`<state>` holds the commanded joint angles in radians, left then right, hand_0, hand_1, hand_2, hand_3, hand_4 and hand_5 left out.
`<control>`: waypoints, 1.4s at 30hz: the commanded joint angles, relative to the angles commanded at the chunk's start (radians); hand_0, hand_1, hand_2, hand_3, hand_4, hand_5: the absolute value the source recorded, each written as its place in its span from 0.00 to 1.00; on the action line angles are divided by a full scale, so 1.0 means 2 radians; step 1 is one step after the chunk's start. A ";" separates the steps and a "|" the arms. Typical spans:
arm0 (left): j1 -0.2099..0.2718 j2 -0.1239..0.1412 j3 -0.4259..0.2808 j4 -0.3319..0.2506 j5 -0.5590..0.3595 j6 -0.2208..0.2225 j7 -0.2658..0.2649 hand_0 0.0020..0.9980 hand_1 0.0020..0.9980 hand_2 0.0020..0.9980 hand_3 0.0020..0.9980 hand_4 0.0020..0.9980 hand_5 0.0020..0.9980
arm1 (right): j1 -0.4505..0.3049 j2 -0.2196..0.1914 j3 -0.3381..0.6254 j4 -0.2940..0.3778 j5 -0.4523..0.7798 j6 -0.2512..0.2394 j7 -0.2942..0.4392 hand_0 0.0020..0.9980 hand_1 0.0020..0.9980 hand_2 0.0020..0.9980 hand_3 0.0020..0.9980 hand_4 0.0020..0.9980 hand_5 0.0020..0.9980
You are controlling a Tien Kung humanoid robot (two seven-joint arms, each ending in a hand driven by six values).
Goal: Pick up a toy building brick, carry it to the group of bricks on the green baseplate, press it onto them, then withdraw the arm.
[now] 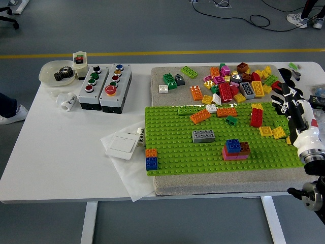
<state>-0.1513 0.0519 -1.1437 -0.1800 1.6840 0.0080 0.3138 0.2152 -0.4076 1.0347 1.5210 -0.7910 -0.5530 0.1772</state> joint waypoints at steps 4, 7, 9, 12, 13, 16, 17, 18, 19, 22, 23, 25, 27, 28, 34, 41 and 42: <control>0.001 -0.001 -0.001 0.000 0.001 0.000 0.000 0.78 0.76 0.80 0.60 0.62 0.62 | 0.001 0.000 0.004 0.000 -0.001 0.018 -0.018 0.79 0.76 0.78 0.79 1.00 0.88; 0.001 -0.001 -0.001 0.000 0.001 0.000 0.000 0.78 0.76 0.80 0.60 0.62 0.62 | 0.001 0.000 0.005 0.000 -0.001 0.023 -0.022 0.79 0.76 0.78 0.79 1.00 0.88; 0.001 -0.001 0.000 0.000 -0.001 0.000 0.000 0.78 0.76 0.80 0.60 0.62 0.62 | 0.001 -0.001 0.007 0.001 -0.002 0.028 -0.024 0.79 0.75 0.78 0.79 1.00 0.90; 0.001 -0.001 0.001 0.000 -0.002 0.000 0.000 0.78 0.76 0.80 0.60 0.62 0.62 | 0.001 -0.001 0.010 0.003 -0.003 0.032 -0.028 0.79 0.75 0.78 0.79 1.00 0.90; 0.001 -0.001 0.001 0.000 -0.003 0.001 0.000 0.78 0.76 0.80 0.60 0.62 0.62 | 0.002 -0.002 0.011 0.003 -0.003 0.033 -0.029 0.79 0.75 0.78 0.79 1.00 0.90; 0.000 -0.001 0.003 0.000 -0.005 0.001 0.000 0.77 0.76 0.80 0.59 0.62 0.62 | 0.002 -0.002 0.012 0.004 -0.004 0.031 -0.032 0.78 0.75 0.77 0.79 1.00 0.90; 0.000 -0.001 0.004 0.000 -0.007 0.001 0.000 0.77 0.76 0.80 0.59 0.62 0.62 | 0.002 -0.002 0.012 0.004 -0.004 0.029 -0.032 0.78 0.75 0.77 0.79 1.00 0.90; 0.000 -0.001 0.005 0.000 -0.009 0.001 0.000 0.77 0.76 0.80 0.59 0.62 0.62 | 0.002 -0.002 0.012 0.004 -0.004 0.028 -0.031 0.78 0.75 0.77 0.79 1.00 0.90; -0.001 -0.001 0.006 0.000 -0.010 0.002 0.000 0.77 0.76 0.80 0.59 0.62 0.62 | 0.003 -0.003 0.012 0.004 -0.005 0.027 -0.032 0.78 0.75 0.77 0.79 1.00 0.90; -0.002 -0.001 0.008 0.000 -0.013 0.002 0.000 0.78 0.76 0.80 0.59 0.62 0.62 | 0.003 -0.003 0.012 0.005 -0.008 0.023 -0.034 0.78 0.74 0.77 0.78 1.00 0.92; -0.002 -0.001 0.008 0.000 -0.014 0.003 0.000 0.78 0.76 0.80 0.59 0.62 0.62 | 0.003 -0.003 0.012 0.005 -0.009 0.021 -0.035 0.78 0.74 0.77 0.78 1.00 0.92; -0.002 -0.001 0.009 0.000 -0.017 0.003 -0.001 0.78 0.76 0.80 0.59 0.62 0.62 | 0.004 -0.004 0.013 0.006 -0.016 0.017 -0.039 0.78 0.74 0.77 0.78 1.00 0.92; -0.002 -0.001 0.010 0.000 -0.017 0.003 -0.001 0.78 0.76 0.80 0.59 0.62 0.62 | 0.006 -0.004 0.012 0.007 -0.026 0.014 -0.046 0.78 0.73 0.77 0.78 1.00 0.92; -0.003 -0.001 0.010 0.000 -0.018 0.003 -0.001 0.78 0.76 0.80 0.59 0.62 0.62 | 0.006 -0.005 0.011 0.008 -0.031 0.012 -0.049 0.78 0.73 0.77 0.78 1.00 0.92; -0.003 -0.001 0.012 0.000 -0.021 0.004 0.000 0.78 0.76 0.80 0.59 0.62 0.62 | 0.010 -0.006 0.008 0.009 -0.041 0.008 -0.057 0.77 0.73 0.77 0.78 1.00 0.92; -0.005 0.000 0.016 0.000 -0.026 0.004 -0.001 0.78 0.76 0.80 0.59 0.62 0.62 | 0.014 -0.008 0.001 0.011 -0.051 -0.006 -0.068 0.77 0.73 0.77 0.78 1.00 0.91; -0.005 0.000 0.016 0.000 -0.026 0.004 -0.001 0.78 0.76 0.80 0.59 0.62 0.62 | 0.014 -0.009 0.001 0.012 -0.053 -0.008 -0.069 0.77 0.73 0.77 0.78 1.00 0.91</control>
<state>-0.1615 0.0516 -1.1115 -0.1800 1.6316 0.0162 0.3123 0.2432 -0.4248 1.0366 1.5443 -0.8964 -0.5693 0.0390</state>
